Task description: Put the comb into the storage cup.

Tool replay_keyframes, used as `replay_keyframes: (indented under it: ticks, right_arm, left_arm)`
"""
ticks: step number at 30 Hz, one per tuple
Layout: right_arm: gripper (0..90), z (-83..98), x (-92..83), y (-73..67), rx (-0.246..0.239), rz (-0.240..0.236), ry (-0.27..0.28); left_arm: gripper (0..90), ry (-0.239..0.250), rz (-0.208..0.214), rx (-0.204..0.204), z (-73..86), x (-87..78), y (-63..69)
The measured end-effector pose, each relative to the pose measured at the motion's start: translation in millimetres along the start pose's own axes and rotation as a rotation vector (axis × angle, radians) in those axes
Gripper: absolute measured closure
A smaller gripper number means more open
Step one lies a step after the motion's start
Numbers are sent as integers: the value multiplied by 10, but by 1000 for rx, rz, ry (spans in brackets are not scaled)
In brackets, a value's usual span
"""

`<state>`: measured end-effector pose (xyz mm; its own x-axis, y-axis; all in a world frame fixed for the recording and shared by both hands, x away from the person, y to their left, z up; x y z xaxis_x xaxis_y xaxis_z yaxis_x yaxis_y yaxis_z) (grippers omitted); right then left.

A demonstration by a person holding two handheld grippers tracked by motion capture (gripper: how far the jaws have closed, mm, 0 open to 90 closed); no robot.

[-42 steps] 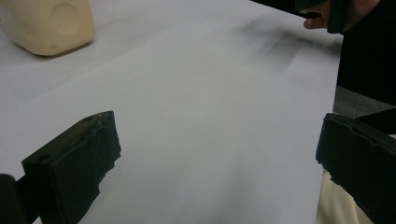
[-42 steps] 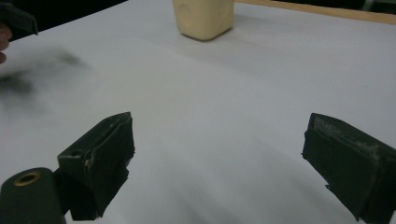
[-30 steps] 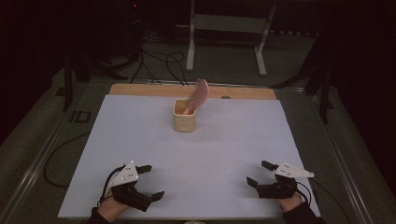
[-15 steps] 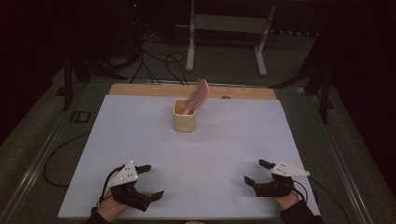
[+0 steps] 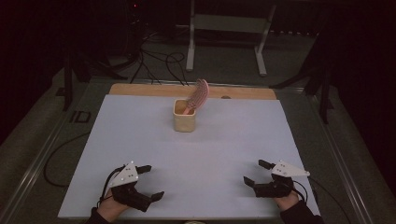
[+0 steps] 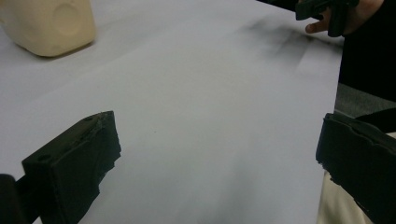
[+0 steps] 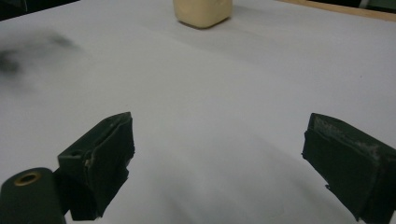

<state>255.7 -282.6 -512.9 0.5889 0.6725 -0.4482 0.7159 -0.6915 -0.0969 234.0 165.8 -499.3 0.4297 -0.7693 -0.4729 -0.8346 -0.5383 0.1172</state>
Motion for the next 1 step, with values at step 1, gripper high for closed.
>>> replay_keyframes:
  ticks: [1]
  right_arm:
    - [89,2,0,2,1,0,0]
  left_arm:
    - [2,1,0,1,0,0,3]
Point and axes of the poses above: each handheld gripper's, and its own axes: x roughly forward along the jaws, z roughly out of its underside, y roughly to its right, the point moved 2 cm from there along x, roughly forward along the jaws, and after that the axes turned 2 degrees about -z, right-handed, at the moved point
